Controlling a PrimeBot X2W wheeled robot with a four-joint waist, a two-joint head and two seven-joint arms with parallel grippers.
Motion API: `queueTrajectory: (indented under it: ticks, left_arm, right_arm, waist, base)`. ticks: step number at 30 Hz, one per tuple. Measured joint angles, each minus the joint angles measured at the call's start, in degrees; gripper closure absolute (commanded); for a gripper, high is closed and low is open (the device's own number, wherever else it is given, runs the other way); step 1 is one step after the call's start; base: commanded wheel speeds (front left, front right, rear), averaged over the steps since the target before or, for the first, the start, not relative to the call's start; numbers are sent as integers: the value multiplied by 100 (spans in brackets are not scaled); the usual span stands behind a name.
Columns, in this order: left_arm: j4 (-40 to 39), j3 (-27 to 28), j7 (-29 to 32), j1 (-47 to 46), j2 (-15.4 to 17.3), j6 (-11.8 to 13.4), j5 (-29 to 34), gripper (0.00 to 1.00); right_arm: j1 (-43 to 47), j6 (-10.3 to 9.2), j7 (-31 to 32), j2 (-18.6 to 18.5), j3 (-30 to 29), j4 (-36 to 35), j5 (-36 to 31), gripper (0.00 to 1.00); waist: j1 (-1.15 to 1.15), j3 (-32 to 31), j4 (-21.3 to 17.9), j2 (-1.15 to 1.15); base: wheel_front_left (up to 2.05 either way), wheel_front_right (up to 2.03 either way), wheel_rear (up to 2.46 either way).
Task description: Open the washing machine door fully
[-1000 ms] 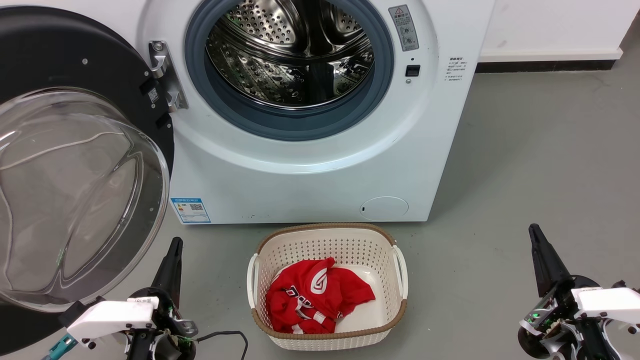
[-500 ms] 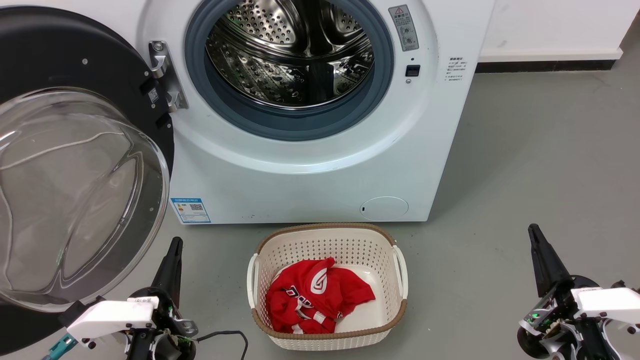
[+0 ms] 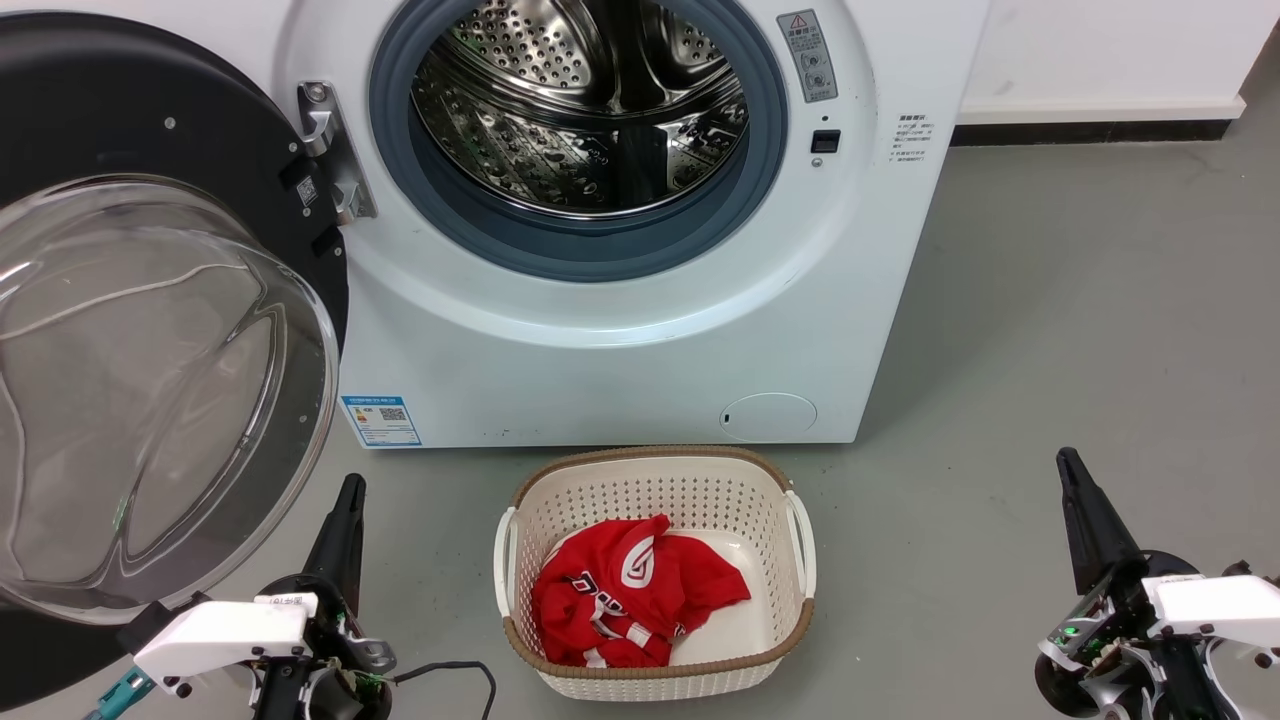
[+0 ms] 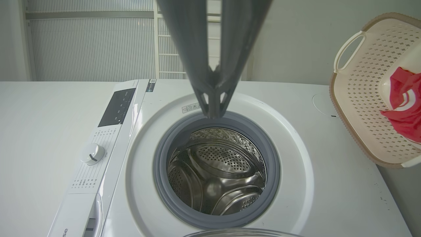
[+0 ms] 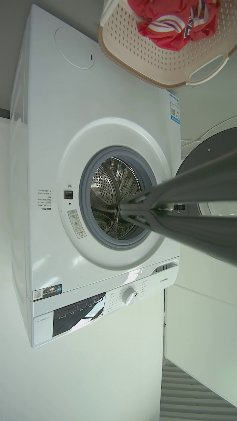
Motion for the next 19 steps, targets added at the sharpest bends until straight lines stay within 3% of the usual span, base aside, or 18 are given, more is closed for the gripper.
queueTrajectory:
  ticks: [19]
  left_arm:
    - [0, 0, 0, 0, 0, 0, 0, 100]
  right_arm:
    - [-4, 0, 26, 16, -29, 2, -20, 100]
  waist:
    - [0, 0, 0, 0]
  base:
    - [0, 0, 0]
